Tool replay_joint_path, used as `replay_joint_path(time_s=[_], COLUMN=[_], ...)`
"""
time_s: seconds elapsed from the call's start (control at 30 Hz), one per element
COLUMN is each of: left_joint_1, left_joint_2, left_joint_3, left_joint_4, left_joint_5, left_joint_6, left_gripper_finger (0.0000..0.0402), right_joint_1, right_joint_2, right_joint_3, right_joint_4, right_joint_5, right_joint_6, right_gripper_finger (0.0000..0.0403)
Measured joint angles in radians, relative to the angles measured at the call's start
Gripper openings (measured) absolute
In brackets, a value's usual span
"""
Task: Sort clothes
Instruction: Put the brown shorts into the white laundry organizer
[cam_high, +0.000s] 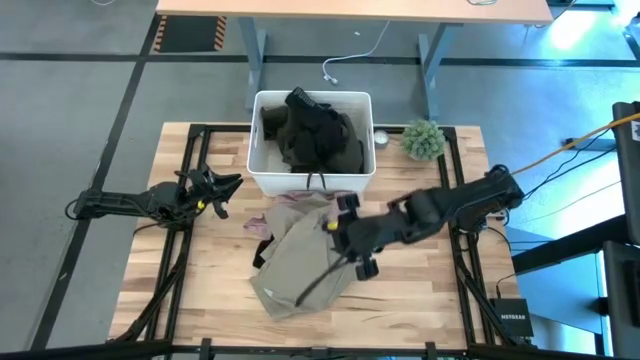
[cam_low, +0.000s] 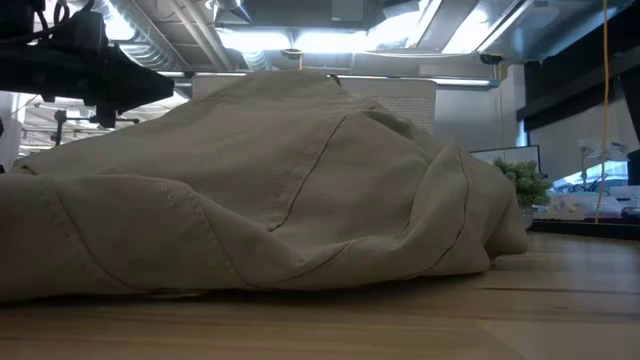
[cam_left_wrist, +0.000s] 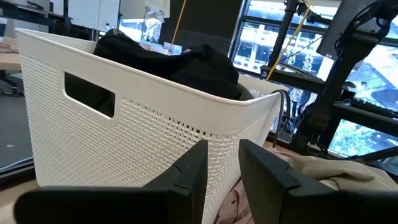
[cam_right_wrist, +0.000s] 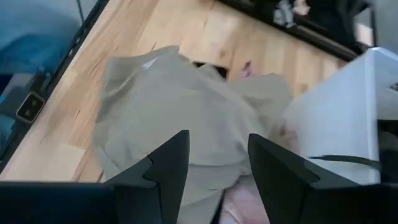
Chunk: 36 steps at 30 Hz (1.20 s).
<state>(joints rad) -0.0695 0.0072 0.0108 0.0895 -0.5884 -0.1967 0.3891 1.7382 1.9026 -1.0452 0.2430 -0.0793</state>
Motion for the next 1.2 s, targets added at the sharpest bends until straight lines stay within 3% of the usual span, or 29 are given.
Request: replay_joint_path(time_s=[0.57, 0.9, 1.2], left_joint_1=[0.0, 0.0, 0.0], left_joint_2=[0.0, 0.0, 0.0], left_joint_3=[0.0, 0.0, 0.0], left_joint_4=[-0.002, 0.0, 0.0], left_joint_5=[0.0, 0.0, 0.0], left_joint_6=[0.002, 0.002, 0.002], left_gripper_finger=[0.0086, 0.0086, 0.0086], right_joint_1=[0.005, -0.052, -0.049], right_joint_2=[-0.052, -0.291, -0.356], right_joint_3=[-0.29, -0.573, -0.792], right_joint_4=[0.105, 0.368, 0.609], right_joint_5=[0.003, 0.011, 0.008], right_joint_6=[0.049, 0.111, 0.134], right_gripper_finger=[0.0182, 0.0182, 0.0182])
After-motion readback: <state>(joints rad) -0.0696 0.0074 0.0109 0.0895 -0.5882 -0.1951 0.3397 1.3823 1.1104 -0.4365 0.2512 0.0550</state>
